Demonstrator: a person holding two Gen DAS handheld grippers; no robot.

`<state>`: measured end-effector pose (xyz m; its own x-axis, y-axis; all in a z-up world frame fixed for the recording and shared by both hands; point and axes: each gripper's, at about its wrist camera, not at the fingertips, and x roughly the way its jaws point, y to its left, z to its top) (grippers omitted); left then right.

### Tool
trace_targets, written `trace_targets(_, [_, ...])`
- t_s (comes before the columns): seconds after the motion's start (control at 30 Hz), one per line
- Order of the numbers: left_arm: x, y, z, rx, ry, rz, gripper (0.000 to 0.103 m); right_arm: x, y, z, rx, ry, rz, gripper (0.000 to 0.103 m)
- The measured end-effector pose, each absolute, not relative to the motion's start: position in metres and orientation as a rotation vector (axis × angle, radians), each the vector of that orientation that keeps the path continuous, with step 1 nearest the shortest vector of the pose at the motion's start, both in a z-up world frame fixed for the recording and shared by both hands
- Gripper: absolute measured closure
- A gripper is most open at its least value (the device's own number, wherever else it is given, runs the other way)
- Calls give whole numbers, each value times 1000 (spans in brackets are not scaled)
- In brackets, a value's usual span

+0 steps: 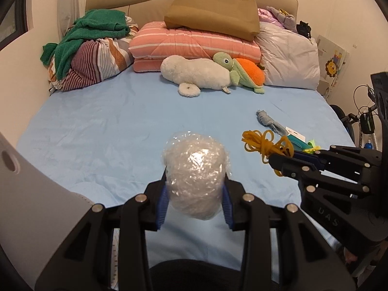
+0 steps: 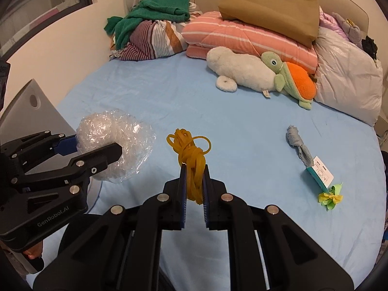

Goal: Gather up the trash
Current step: 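Carry both items over the grey bin and open both tools to drop them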

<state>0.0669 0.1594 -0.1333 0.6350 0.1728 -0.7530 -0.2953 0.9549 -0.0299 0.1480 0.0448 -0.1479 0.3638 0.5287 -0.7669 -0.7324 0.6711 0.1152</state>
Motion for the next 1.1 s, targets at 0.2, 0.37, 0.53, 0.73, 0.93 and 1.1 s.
trace_targets(0.2, [20, 150, -95, -144, 769, 309, 66, 105, 46, -110, -258, 814, 896, 93])
trace_targets(0.37, [-21, 146, -59, -139, 698, 356, 66, 69, 49, -78, -244, 761, 959, 93])
trace_targets(0.53, [-64, 145, -23, -120, 616, 425, 66, 35, 54, -49, -238, 698, 1026, 93])
trace_targets(0.73, [-114, 161, 14, -107, 549, 539, 66, -5, 67, -17, -251, 628, 1125, 93])
trace_targets(0.93, [-151, 177, 40, -67, 510, 642, 65, -35, 88, 9, -270, 569, 1211, 93])
trace_targets(1.1, [-171, 192, 47, -64, 509, 693, 65, -56, 111, 24, -295, 538, 1276, 93])
